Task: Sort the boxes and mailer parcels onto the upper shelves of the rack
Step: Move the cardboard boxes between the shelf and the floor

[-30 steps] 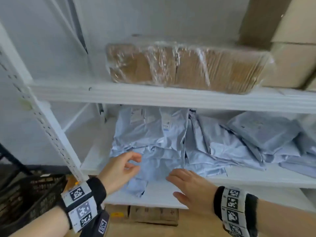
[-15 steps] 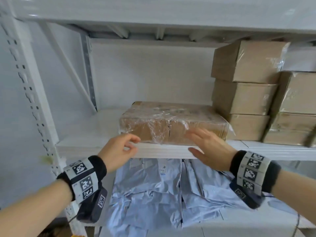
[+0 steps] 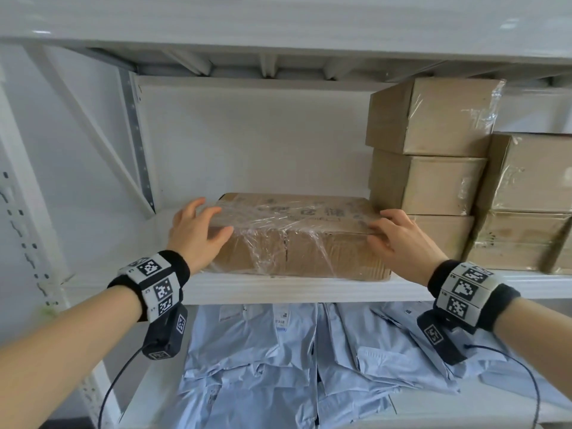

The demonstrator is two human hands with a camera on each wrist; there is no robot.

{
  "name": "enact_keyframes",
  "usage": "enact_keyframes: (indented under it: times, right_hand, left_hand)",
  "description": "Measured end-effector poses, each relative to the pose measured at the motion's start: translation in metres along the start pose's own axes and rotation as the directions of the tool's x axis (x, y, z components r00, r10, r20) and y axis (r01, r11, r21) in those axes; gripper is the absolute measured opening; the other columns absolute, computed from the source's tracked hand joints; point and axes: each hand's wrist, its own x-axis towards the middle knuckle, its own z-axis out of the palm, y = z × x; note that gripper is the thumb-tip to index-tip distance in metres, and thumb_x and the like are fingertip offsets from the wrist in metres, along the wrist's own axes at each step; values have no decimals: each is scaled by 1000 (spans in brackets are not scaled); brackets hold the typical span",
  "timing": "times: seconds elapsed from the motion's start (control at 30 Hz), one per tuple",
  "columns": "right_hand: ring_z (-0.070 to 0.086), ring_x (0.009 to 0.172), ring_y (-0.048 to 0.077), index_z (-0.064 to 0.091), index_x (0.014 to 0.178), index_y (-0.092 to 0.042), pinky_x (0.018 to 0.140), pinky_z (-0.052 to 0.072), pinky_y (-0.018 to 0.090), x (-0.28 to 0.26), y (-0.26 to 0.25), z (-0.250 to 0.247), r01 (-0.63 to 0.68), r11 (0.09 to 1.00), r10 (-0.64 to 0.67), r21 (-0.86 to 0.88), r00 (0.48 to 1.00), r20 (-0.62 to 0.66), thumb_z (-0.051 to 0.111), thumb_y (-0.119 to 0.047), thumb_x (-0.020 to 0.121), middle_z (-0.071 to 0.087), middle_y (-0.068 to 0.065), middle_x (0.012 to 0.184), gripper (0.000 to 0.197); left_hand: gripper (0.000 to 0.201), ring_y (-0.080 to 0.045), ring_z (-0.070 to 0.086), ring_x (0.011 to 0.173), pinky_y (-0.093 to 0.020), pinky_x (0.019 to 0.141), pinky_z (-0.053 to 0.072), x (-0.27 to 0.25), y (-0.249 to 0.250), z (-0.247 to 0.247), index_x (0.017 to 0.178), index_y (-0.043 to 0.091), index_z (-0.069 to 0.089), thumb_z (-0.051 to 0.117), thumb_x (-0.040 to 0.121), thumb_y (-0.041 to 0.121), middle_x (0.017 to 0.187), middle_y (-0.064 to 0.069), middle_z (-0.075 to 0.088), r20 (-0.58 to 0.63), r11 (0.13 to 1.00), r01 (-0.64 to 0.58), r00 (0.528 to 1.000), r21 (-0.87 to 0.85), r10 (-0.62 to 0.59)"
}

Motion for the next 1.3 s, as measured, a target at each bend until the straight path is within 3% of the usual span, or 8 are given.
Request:
enact_keyframes:
  times: [0.1, 0.23, 0.5, 0.67, 0.83, 0.97, 1.1, 1.3]
  right_hand:
    - [52, 116, 29, 60, 123, -12, 102, 43, 44, 2, -2, 3, -24, 997, 23, 69, 1000, 14, 50, -33, 96, 46, 7, 135, 36]
    - [51, 117, 29, 61, 121, -13, 103, 42, 44, 2, -8, 0, -42, 990, 35, 137, 998, 50, 49, -33, 97, 49, 6, 133, 34]
    - [51, 100, 11, 66, 110, -20, 91, 41, 23, -5, -22, -15, 98, 971, -122, 220, 987, 102, 52, -30, 96, 52, -4, 116, 22]
    - [49, 98, 7, 50, 132, -24, 84, 38, 19, 14, -21, -23, 120, 984, -149, 129, 958, 245, 51, -48, 93, 44, -3, 131, 46]
    - [53, 98, 14, 25, 149, -24, 77, 44, 25, 67, -12, -32, -27, 981, -37, 191, 946, 322, 58, -52, 89, 43, 7, 141, 74]
    - [39, 134, 34, 7, 152, -31, 92, 46, 56, 90, -4, -32, -338, 859, 133, 385, 873, 469, 69, -44, 85, 26, 7, 156, 92]
    - [39, 134, 38, 11, 150, -27, 94, 42, 69, 98, 0, -25, -515, 663, 207, 543, 824, 528, 77, -30, 81, 34, 10, 151, 96]
    - [62, 114, 35, 59, 128, -7, 101, 45, 53, 91, 4, -12, -607, 422, 61, 674, 760, 647, 75, -31, 71, 66, 17, 121, 64]
  left_hand:
    - [60, -29, 24, 142, -44, 115, 24, 12, -6, 2, 144, 20, 38, 42, 94, 52, 156, -9, 23, 57, 990, 128, 991, -59, -125]
    - [53, -24, 49, 125, -37, 105, 37, 17, -13, 1, 137, 16, 48, 35, 99, 49, 139, -8, 51, 119, 972, 202, 975, -123, -187]
    - [42, -24, 58, 86, -38, 84, 47, 8, -32, -32, 79, 20, 57, 49, 87, 61, 102, -9, 61, 6, 940, 340, 940, -22, -340]
    - [83, -32, 53, 110, -45, 96, 46, -5, -41, -29, 132, 8, 44, 62, 76, 67, 130, -16, 50, 153, 783, 563, 826, -266, -542]
    - [68, -23, 64, 91, -36, 77, 52, -25, -40, -21, 124, 15, 53, 57, 80, 67, 106, -5, 66, 150, 753, 512, 854, -413, -498]
    - [62, -23, 65, 94, -44, 90, 52, -40, -41, -18, 123, 21, 54, 57, 81, 66, 109, -2, 66, 66, 762, 450, 876, -465, -478]
    - [63, -18, 64, 101, -46, 95, 50, -55, -45, -13, 126, 31, 53, 58, 76, 70, 115, 5, 66, 15, 761, 358, 909, -541, -417]
    - [61, -7, 61, 110, -42, 98, 49, -74, -48, -9, 132, 40, 46, 62, 78, 63, 122, 17, 62, -10, 711, 238, 945, -662, -326]
